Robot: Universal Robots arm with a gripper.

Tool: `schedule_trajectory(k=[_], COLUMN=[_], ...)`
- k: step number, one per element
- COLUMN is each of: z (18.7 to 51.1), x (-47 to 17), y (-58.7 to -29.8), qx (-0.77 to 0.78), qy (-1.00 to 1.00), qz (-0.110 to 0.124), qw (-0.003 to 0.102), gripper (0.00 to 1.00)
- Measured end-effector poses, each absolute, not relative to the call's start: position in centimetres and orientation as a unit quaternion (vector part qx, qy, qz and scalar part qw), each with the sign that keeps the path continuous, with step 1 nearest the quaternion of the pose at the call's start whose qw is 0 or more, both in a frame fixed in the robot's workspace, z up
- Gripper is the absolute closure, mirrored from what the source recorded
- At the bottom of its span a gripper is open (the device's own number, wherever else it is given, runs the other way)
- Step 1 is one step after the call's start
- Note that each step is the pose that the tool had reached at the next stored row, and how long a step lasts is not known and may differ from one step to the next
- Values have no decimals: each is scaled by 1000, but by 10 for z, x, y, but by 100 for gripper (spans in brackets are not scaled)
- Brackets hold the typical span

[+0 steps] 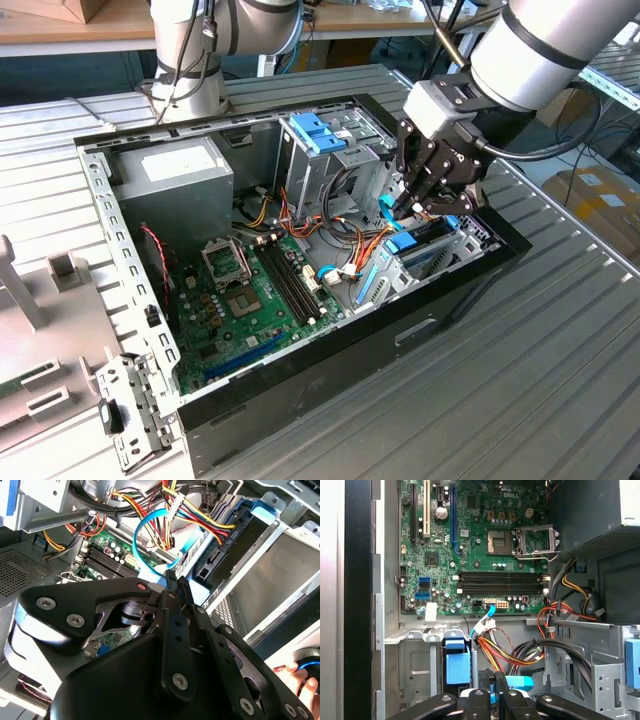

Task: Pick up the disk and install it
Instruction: 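Insert the second disk wire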

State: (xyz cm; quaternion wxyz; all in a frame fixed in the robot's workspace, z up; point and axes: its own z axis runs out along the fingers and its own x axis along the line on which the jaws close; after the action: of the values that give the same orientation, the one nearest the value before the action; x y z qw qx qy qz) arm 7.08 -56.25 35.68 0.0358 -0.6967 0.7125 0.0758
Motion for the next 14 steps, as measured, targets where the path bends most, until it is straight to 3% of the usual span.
schedule_trajectory(k=[14], z=[356], x=[85], y=[-570], qx=[-701], qy=[708], qz=[77], qw=[36], gripper=[84])
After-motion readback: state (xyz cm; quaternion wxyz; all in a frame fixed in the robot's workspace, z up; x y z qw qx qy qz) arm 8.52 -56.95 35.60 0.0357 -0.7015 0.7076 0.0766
